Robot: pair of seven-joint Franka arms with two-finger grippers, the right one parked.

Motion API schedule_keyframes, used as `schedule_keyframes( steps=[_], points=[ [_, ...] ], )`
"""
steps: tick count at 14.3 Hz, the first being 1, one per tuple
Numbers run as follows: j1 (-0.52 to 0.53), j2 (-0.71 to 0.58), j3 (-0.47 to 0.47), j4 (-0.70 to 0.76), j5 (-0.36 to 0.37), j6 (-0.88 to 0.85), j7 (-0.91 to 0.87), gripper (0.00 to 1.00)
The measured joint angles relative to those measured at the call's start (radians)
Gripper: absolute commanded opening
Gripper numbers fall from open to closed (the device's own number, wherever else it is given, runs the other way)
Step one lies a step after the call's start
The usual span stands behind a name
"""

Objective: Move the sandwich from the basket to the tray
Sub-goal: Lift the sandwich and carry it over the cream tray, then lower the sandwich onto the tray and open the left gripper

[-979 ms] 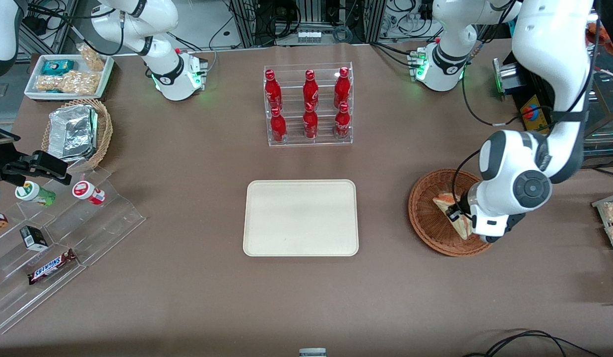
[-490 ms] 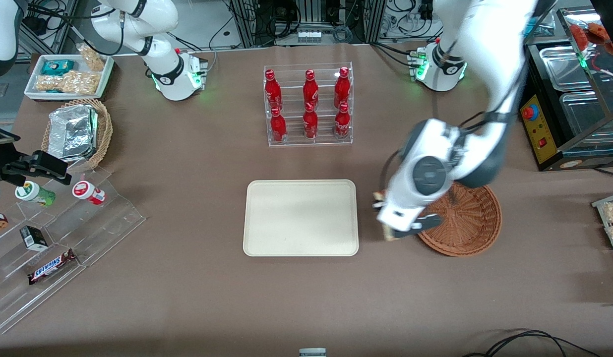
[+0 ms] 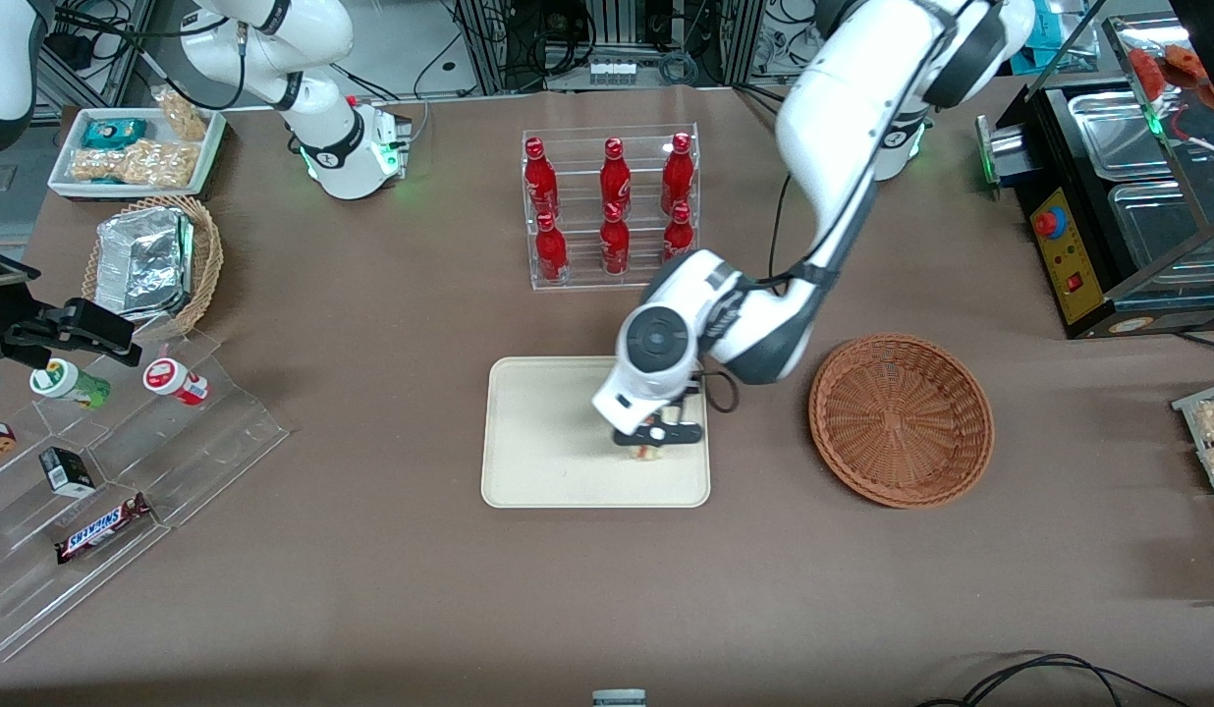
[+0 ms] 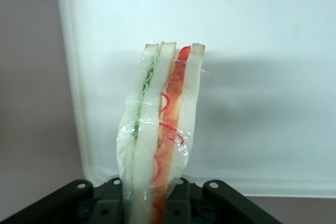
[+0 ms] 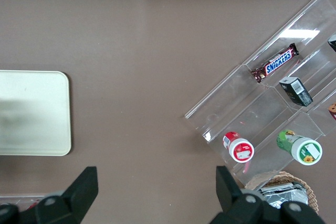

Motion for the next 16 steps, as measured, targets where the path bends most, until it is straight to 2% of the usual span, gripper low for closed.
schedule_keyframes(
  steps=[5,7,9,10,11,16],
  points=[
    [-0.056,0.107,0.008,0.084,0.042,0.063,-0.016,0.14],
    [-0.081,0.132,0.014,0.099,0.089,0.111,-0.084,0.22],
    [-0.090,0.134,0.017,0.107,0.102,0.145,-0.137,0.33],
    [-0.089,0.135,0.019,0.108,0.102,0.177,-0.167,0.59],
    [-0.089,0.135,0.022,0.109,0.103,0.205,-0.204,1.00],
    [-0.089,0.136,0.026,0.120,0.109,0.230,-0.287,1.00]
  ],
)
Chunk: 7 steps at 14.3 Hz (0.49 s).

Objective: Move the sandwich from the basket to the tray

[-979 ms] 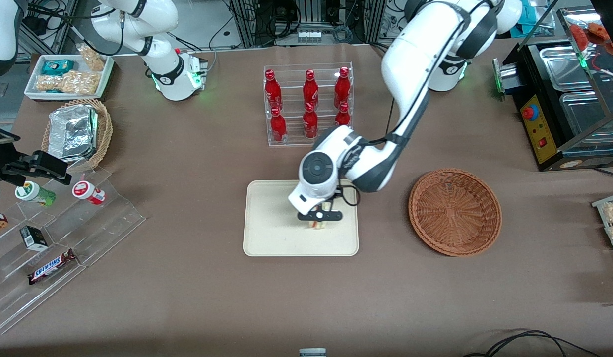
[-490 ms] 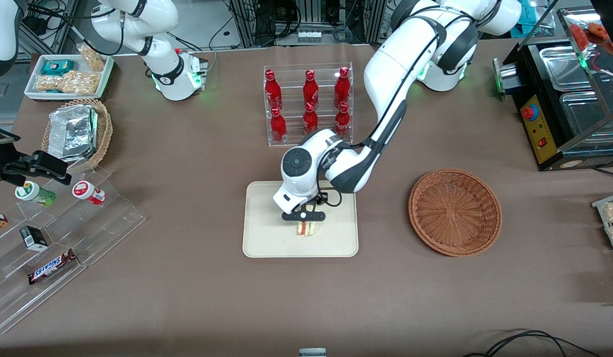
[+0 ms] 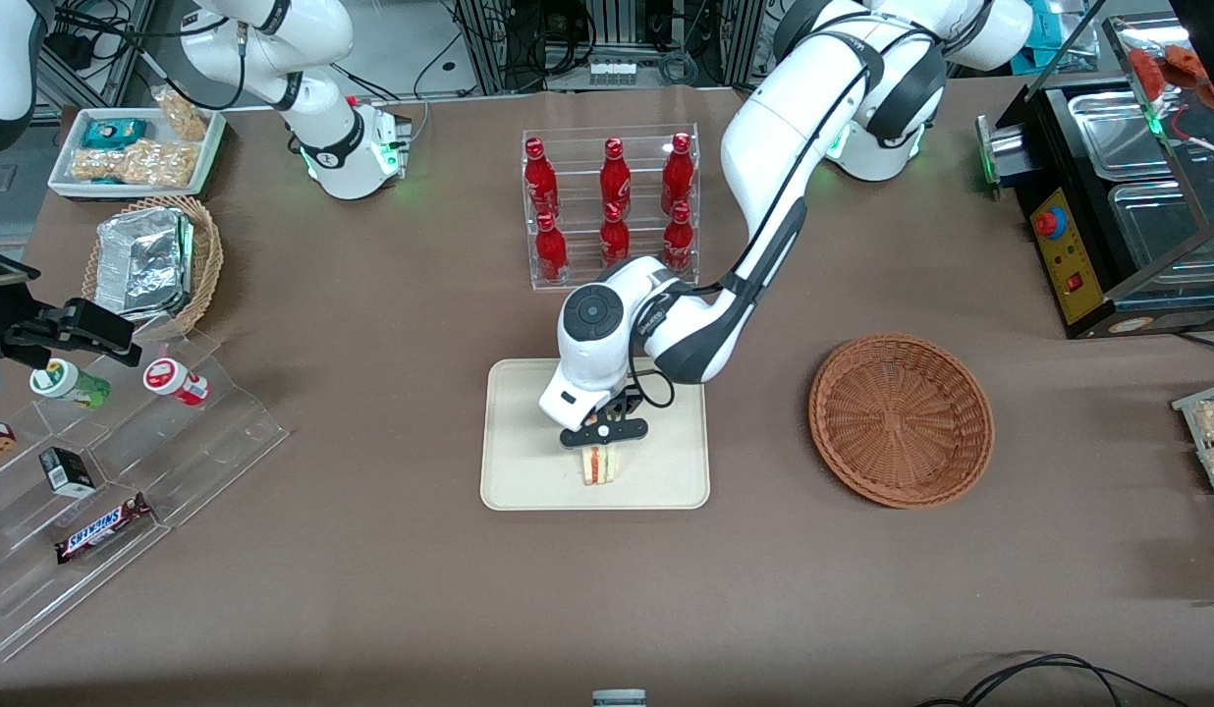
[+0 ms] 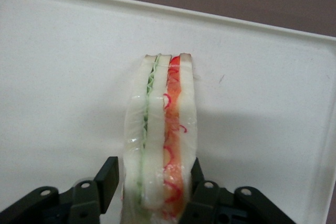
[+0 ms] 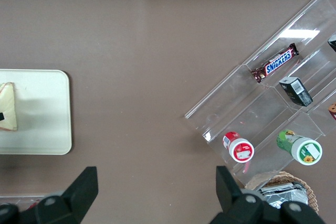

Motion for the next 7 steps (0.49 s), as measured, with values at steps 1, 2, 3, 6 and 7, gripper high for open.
schedule_keyframes(
  steps=[1,2,3,6,7],
  points=[
    [0.000,0.000,0.001,0.002,0.001,0.000,-0.001,1.00],
    [0.000,0.000,0.003,0.004,0.002,-0.003,-0.002,1.00],
    [0.000,-0.001,0.009,0.010,0.002,-0.022,-0.003,1.00],
    [0.004,-0.046,0.040,0.045,0.002,-0.162,0.007,1.00],
    [0.012,-0.084,0.045,0.055,-0.005,-0.202,0.014,1.00]
  ],
)
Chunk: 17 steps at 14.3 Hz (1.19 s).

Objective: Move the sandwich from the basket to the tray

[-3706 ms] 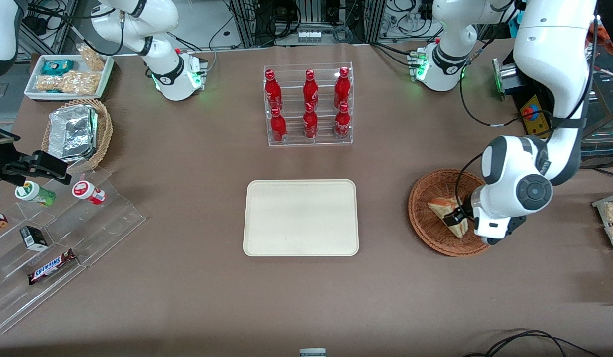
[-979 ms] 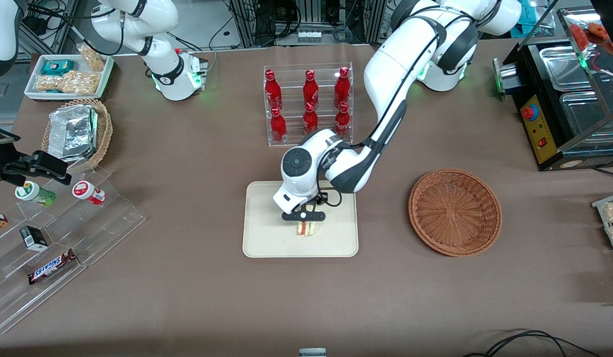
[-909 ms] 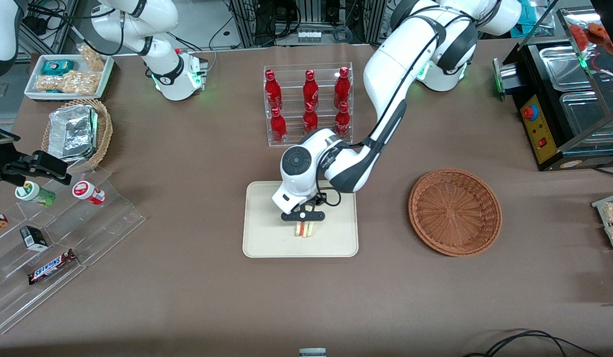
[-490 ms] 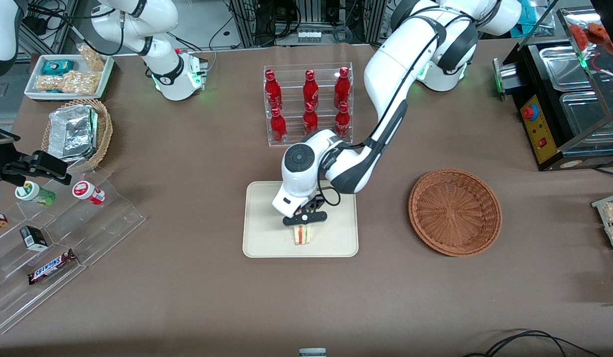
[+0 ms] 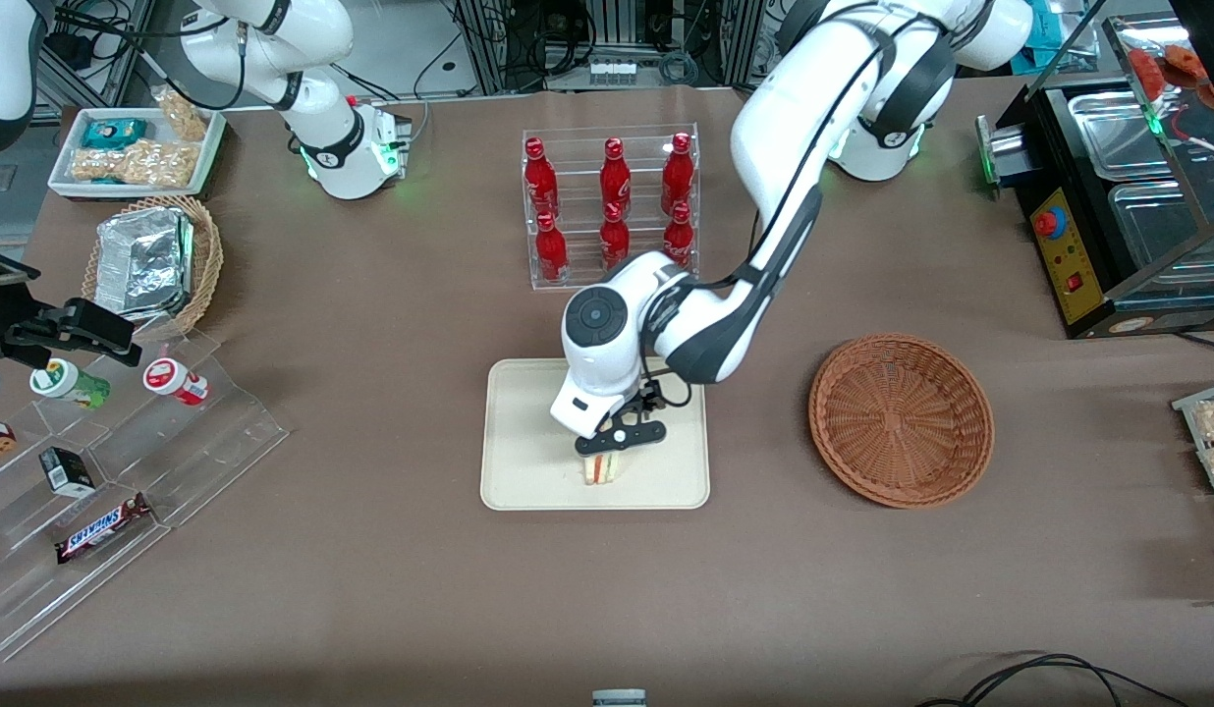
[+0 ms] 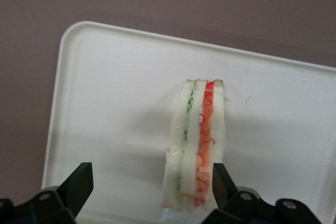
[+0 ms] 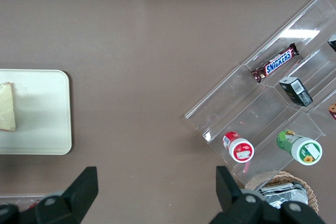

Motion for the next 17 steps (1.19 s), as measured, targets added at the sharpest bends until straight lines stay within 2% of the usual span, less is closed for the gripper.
schedule_keyframes(
  steps=[2,4,6,13,17],
  points=[
    [0.043,-0.096,0.004,0.008,-0.048,-0.105,0.061,1.00],
    [0.106,-0.195,0.006,0.008,-0.126,-0.250,0.174,1.00],
    [0.179,-0.284,0.010,0.003,-0.161,-0.379,0.259,1.00],
    [0.483,-0.481,0.017,-0.027,-0.171,-0.748,0.595,1.00],
    [0.674,-0.530,0.019,-0.033,-0.172,-0.862,0.789,1.00]
  ],
)
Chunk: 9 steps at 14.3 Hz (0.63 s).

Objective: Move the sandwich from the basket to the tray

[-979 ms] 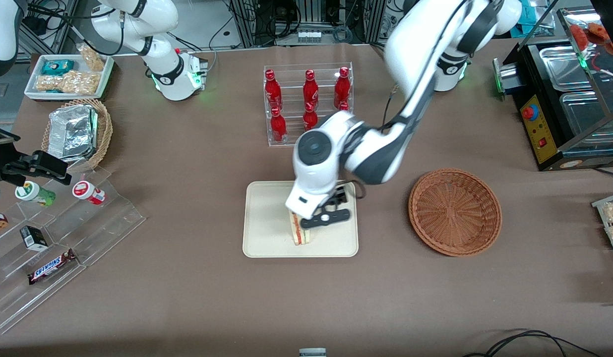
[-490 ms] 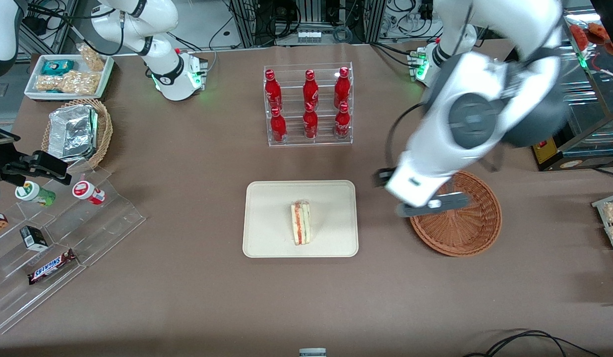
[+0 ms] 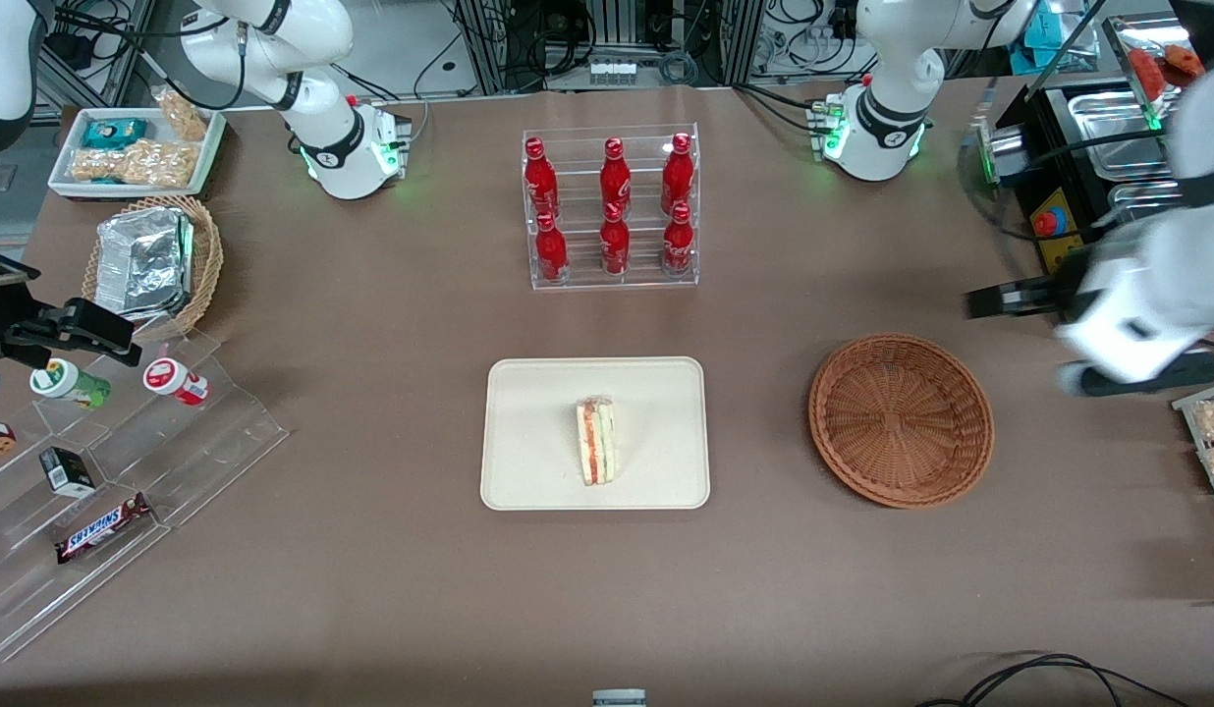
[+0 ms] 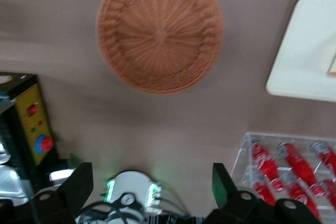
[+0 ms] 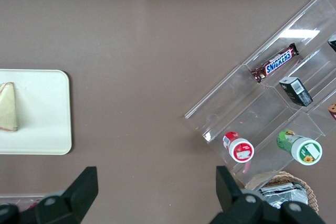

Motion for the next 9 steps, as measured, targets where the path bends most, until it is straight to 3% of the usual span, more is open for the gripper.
schedule_keyframes(
  steps=[6,9],
  points=[
    [0.100,-0.066,-0.008,-0.013,0.000,-0.021,0.079,1.00],
    [0.140,-0.149,-0.039,-0.104,0.012,0.012,0.080,1.00]
  ],
)
